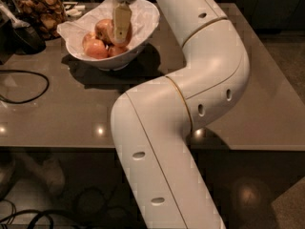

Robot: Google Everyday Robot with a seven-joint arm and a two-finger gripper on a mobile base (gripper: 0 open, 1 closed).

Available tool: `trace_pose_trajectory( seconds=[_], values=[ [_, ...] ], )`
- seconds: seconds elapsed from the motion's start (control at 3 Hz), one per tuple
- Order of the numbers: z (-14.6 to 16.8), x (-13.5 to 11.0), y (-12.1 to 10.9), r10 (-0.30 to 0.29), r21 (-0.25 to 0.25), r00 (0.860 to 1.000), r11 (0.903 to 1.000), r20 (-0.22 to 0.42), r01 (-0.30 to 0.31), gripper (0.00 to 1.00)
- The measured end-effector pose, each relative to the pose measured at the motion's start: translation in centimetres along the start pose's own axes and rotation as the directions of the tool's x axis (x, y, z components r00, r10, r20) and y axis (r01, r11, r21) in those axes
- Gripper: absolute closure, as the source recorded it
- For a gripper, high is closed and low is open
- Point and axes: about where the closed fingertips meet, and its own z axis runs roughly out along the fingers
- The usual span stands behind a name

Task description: Pick apple from white bowl

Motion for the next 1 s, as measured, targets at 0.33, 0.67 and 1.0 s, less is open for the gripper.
trace_pose_trajectory(
  seconds=[0.33, 0.67, 1.0],
  values=[
    [-1.2, -0.6, 0.2, -0.022, 0.009, 1.0, 0.9997, 0.02, 0.022, 1.0],
    [-1.9, -1.0, 0.3, -0.035, 0.015, 0.999, 0.9993, 0.033, 0.034, 1.0],
    [-3.5, -1.1, 0.5, -0.042, 0.028, 0.998, 0.9988, 0.048, 0.041, 1.0]
  ],
)
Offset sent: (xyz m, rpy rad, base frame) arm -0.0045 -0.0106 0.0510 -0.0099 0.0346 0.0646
